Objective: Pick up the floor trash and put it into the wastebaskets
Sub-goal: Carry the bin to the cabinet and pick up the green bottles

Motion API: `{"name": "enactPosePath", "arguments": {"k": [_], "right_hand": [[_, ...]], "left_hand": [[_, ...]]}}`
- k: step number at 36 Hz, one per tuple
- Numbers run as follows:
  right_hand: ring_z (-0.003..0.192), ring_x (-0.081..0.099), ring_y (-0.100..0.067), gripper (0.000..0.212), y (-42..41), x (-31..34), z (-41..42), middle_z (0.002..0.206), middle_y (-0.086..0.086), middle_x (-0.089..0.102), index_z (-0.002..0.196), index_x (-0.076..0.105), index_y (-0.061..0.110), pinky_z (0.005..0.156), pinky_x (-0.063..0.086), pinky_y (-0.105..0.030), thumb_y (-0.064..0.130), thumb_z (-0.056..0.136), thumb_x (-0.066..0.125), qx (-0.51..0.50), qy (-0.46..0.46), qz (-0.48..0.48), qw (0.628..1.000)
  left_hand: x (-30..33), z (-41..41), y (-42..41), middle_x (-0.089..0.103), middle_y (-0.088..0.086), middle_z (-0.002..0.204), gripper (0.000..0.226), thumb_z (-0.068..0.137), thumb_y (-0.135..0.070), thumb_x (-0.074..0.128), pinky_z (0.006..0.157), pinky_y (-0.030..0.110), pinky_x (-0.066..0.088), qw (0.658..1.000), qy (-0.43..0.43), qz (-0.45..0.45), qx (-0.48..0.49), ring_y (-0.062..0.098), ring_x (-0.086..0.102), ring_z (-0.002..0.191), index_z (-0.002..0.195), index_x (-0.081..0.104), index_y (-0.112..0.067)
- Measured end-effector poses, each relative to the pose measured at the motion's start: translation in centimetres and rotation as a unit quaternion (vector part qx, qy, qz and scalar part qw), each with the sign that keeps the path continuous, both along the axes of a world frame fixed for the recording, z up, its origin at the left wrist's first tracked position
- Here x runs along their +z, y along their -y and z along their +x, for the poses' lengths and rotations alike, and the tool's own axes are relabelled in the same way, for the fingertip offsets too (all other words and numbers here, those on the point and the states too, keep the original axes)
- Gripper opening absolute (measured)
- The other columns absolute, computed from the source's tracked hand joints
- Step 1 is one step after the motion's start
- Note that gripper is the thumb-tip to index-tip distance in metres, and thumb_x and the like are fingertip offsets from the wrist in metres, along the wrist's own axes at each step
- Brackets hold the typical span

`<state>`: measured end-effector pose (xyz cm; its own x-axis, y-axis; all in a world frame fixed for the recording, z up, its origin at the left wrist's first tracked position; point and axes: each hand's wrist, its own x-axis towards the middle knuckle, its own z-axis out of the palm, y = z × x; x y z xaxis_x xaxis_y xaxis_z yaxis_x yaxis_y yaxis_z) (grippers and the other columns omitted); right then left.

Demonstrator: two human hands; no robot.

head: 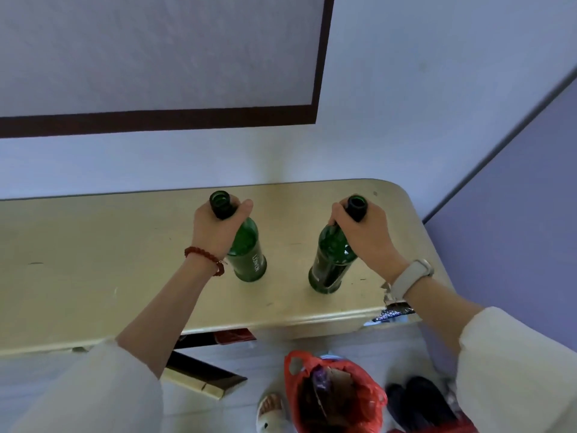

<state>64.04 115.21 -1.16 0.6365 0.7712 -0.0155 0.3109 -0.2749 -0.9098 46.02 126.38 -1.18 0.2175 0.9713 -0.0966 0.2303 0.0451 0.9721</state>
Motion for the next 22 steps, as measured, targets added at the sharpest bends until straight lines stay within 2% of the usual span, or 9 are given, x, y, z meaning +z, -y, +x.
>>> {"name": "enactPosePath", "arguments": {"k": [3,7,10,13,15,17,18,20,22], "right_hand": [[0.063,0.055,0.002,0.019,3.4,1.3,0.7,0.068,0.001,0.063,0.070,0.062,0.005,0.069,0.044,-0.017,0.017,0.084,0.058,0.018,-0.008,-0.007,1.000],[0.065,0.055,-0.004,0.020,9.0,1.2,0.9,0.069,-0.002,0.064,0.067,0.061,0.002,0.072,0.046,-0.022,0.012,0.084,0.058,0.041,-0.021,-0.017,0.999],[0.064,0.054,-0.003,0.014,13.3,-0.8,1.0,0.068,-0.003,0.062,0.070,0.060,0.000,0.069,0.045,-0.015,0.006,0.082,0.059,0.032,-0.048,-0.015,0.998],[0.064,0.053,-0.001,0.014,17.7,-4.4,0.8,0.069,-0.006,0.061,0.069,0.059,0.001,0.065,0.041,-0.005,0.004,0.083,0.060,0.009,-0.059,-0.028,0.998],[0.065,0.052,-0.004,0.014,20.3,-7.3,0.7,0.073,-0.014,0.062,0.070,0.058,-0.001,0.064,0.039,-0.004,0.003,0.083,0.059,-0.005,-0.062,-0.045,0.997],[0.064,0.053,-0.005,0.013,22.4,-10.6,0.5,0.075,-0.019,0.064,0.072,0.060,-0.006,0.062,0.038,-0.003,0.002,0.083,0.059,-0.022,-0.073,-0.065,0.995],[0.064,0.054,-0.005,0.014,23.3,-12.4,0.3,0.075,-0.019,0.065,0.073,0.061,-0.007,0.063,0.038,-0.002,0.002,0.084,0.059,-0.037,-0.080,-0.073,0.993],[0.065,0.058,-0.002,0.014,24.8,-16.6,-0.1,0.077,-0.019,0.068,0.074,0.063,-0.007,0.065,0.040,-0.001,0.003,0.085,0.060,-0.075,-0.100,-0.085,0.989],[0.067,0.060,0.000,0.012,26.0,-21.2,-0.4,0.079,-0.018,0.068,0.079,0.065,-0.005,0.067,0.043,-0.003,0.004,0.085,0.060,-0.114,-0.128,-0.099,0.980]], "left_hand": [[0.7,0.7,4.1,0.061,0.004,0.074,0.019,0.081,-0.010,0.067,0.073,0.019,0.048,0.999,0.018,0.000,-0.046,0.020,0.060,0.081,0.066,0.056,-0.016],[-0.3,1.4,9.7,0.063,0.006,0.073,0.017,0.080,-0.008,0.067,0.068,0.011,0.050,0.996,0.017,-0.004,-0.086,0.020,0.062,0.080,0.066,0.058,-0.011],[-1.7,1.8,13.8,0.062,0.010,0.073,0.017,0.081,-0.008,0.066,0.070,0.013,0.050,0.993,0.020,-0.038,-0.108,0.022,0.062,0.080,0.066,0.058,-0.009],[-4.4,2.0,17.5,0.064,0.014,0.076,0.018,0.081,-0.010,0.066,0.080,0.029,0.051,0.987,0.007,-0.081,-0.138,0.026,0.063,0.084,0.066,0.058,-0.008],[-6.9,2.0,19.9,0.064,0.012,0.075,0.017,0.081,-0.010,0.067,0.079,0.022,0.050,0.982,-0.010,-0.108,-0.153,0.018,0.063,0.081,0.068,0.057,-0.006],[-9.9,2.0,22.1,0.063,0.001,0.068,0.018,0.080,-0.009,0.068,0.070,0.009,0.046,0.978,-0.027,-0.137,-0.157,0.001,0.060,0.070,0.065,0.058,-0.010],[-11.6,1.9,23.3,0.063,-0.006,0.065,0.020,0.079,-0.008,0.069,0.068,0.006,0.045,0.976,-0.025,-0.153,-0.153,-0.004,0.060,0.068,0.062,0.060,-0.015],[-15.6,1.9,25.2,0.066,-0.014,0.064,0.028,0.077,-0.005,0.070,0.070,0.006,0.046,0.975,-0.025,-0.177,-0.135,-0.004,0.062,0.073,0.059,0.061,-0.025],[-20.2,1.9,26.8,0.068,-0.012,0.074,0.028,0.076,-0.004,0.071,0.075,0.010,0.045,0.975,-0.040,-0.187,-0.113,0.001,0.063,0.081,0.064,0.062,-0.028]]}}
